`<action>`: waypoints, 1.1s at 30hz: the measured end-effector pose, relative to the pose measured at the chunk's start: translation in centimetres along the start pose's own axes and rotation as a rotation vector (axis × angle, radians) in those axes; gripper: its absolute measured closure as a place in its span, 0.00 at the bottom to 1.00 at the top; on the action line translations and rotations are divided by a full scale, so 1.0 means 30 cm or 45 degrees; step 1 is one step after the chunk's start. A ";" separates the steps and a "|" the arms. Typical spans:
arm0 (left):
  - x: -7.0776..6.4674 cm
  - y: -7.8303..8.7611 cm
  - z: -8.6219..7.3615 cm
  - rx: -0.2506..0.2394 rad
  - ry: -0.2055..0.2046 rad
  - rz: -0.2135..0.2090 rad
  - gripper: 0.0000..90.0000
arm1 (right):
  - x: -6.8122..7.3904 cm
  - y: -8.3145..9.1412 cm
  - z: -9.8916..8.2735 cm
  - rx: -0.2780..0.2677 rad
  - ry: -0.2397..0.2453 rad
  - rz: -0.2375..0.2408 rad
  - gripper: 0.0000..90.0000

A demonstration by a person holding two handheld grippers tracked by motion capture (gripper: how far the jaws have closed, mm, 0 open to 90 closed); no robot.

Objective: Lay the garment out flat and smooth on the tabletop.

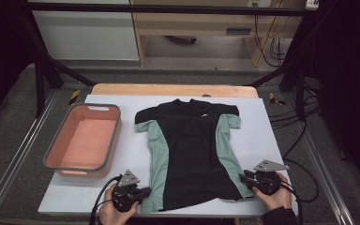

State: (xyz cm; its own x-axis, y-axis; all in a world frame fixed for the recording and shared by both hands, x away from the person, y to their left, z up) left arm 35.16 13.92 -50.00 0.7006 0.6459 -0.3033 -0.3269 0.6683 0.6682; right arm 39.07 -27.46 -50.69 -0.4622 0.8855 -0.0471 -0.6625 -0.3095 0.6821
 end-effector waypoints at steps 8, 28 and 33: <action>0.041 0.058 -0.034 0.034 -0.003 -0.022 0.97 | 0.055 0.031 -0.007 0.065 0.011 0.144 0.97; 0.076 -0.002 -0.002 -0.061 0.058 0.030 0.92 | 0.089 -0.001 0.003 0.029 -0.016 0.146 0.98; 0.058 0.027 -0.024 -0.030 0.048 -0.011 0.97 | 0.085 0.034 -0.016 0.058 -0.027 0.145 0.98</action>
State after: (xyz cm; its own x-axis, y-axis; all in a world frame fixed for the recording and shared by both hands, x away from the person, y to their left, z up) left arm 35.66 15.87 -50.49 0.6795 0.6529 -0.3347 -0.3359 0.6824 0.6492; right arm 36.95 -25.69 -50.47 -0.5204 0.8526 0.0477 -0.5785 -0.3931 0.7147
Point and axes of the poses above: each handheld gripper's, and its own axes: y roughly backward along the jaws, z roughly out of its top, x roughly to its left, the point moved 4 cm from there along -y, roughly forward along the jaws, and after that the axes turned 7 degrees about -z, right-handed, at the moved point
